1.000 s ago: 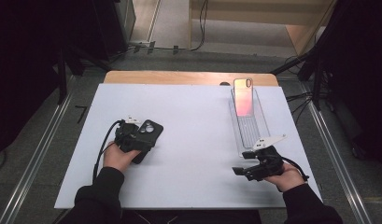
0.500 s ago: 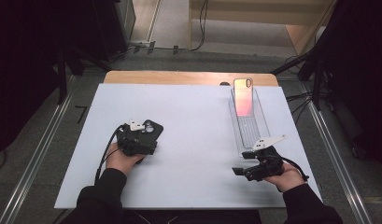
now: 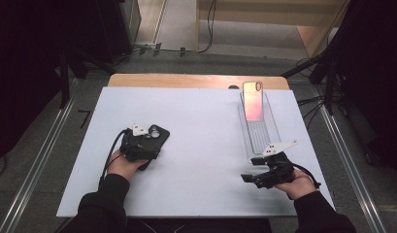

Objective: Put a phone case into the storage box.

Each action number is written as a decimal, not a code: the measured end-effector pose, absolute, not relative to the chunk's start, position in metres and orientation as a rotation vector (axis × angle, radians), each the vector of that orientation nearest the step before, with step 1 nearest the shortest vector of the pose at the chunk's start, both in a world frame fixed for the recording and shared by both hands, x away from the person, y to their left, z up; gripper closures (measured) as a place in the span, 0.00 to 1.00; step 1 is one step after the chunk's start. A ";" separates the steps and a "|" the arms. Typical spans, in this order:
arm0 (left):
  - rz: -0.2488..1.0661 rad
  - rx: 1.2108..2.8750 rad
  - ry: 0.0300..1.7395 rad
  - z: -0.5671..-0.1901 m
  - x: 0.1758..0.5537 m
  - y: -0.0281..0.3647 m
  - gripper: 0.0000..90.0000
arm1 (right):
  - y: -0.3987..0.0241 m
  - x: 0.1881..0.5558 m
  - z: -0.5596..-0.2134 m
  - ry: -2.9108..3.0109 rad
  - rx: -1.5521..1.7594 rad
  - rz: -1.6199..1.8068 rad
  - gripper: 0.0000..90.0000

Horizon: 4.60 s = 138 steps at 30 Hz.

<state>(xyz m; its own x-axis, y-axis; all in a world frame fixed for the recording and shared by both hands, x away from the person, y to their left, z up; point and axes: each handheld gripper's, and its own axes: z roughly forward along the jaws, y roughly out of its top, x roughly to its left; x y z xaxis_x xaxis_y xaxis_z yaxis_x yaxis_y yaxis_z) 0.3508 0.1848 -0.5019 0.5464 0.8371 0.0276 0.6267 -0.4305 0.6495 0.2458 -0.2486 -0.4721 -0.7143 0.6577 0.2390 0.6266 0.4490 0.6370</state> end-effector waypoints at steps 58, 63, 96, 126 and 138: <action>0.134 1.968 0.972 -0.453 0.297 0.116 0.16 | -0.228 0.248 -0.441 2.511 1.273 1.250 0.23; 0.151 1.941 0.970 -0.456 0.293 0.110 0.16 | -0.220 0.251 -0.436 2.502 1.295 1.268 0.23; 0.319 1.799 0.928 -0.471 0.280 0.097 0.16 | -0.180 0.286 -0.404 2.432 1.367 1.441 0.27; 0.376 1.720 0.837 -0.474 0.269 0.089 0.16 | -0.141 0.321 -0.407 2.456 1.445 1.398 0.28; 0.334 1.674 0.853 -0.471 0.268 0.090 0.16 | -0.136 0.333 -0.414 2.491 1.586 1.485 0.56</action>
<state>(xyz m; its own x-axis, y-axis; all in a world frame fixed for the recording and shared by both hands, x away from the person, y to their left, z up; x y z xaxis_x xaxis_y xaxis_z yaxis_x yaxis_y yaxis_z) 0.2679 0.0898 -0.4708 0.6935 0.6869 -0.2171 0.3567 -0.0655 0.9319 0.3328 -0.1359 -0.4139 -0.5292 0.6451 0.5512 0.7915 0.1413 0.5946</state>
